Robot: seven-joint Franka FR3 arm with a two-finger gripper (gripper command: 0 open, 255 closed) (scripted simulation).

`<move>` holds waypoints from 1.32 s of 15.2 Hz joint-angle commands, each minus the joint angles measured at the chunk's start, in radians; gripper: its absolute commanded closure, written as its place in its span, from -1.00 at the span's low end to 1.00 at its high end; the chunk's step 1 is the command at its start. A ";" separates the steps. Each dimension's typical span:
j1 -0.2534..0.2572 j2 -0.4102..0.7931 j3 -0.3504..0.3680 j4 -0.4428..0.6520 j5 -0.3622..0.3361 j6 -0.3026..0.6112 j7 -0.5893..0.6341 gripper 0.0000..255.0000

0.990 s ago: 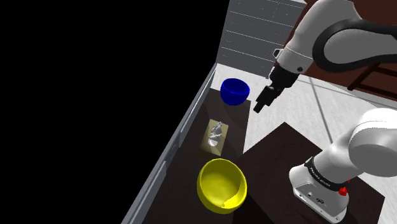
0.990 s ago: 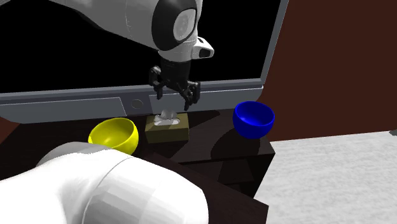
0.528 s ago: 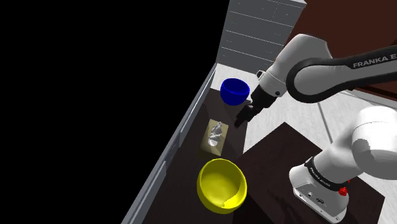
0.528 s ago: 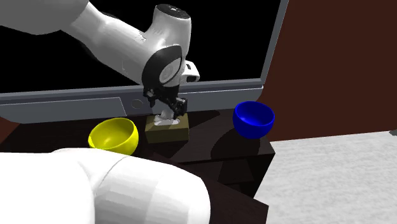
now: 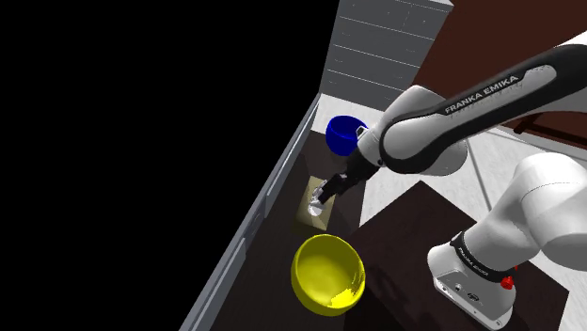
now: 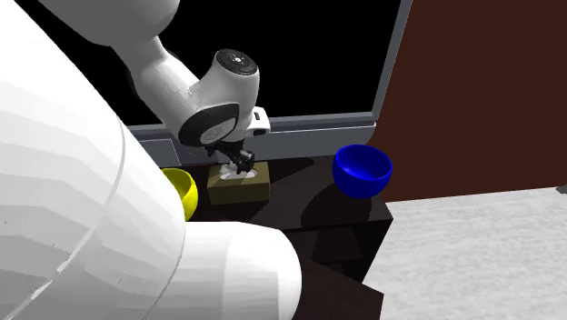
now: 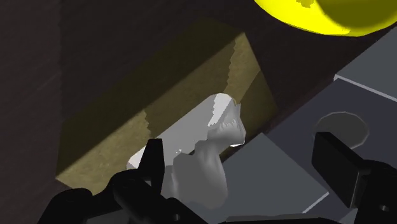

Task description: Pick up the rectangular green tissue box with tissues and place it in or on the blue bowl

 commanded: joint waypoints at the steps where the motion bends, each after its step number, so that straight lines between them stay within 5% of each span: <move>1: 0.031 0.053 -0.012 0.019 0.071 0.037 -0.058 -1.00; 5: 0.083 0.163 -0.028 0.073 0.238 0.091 -0.202 -1.00; 13: 0.081 0.163 -0.025 0.072 0.238 0.091 -0.202 -1.00; 14: 0.081 0.163 -0.025 0.072 0.238 0.091 -0.202 1.00; 20: 0.081 0.164 -0.025 0.073 0.239 0.091 -0.203 1.00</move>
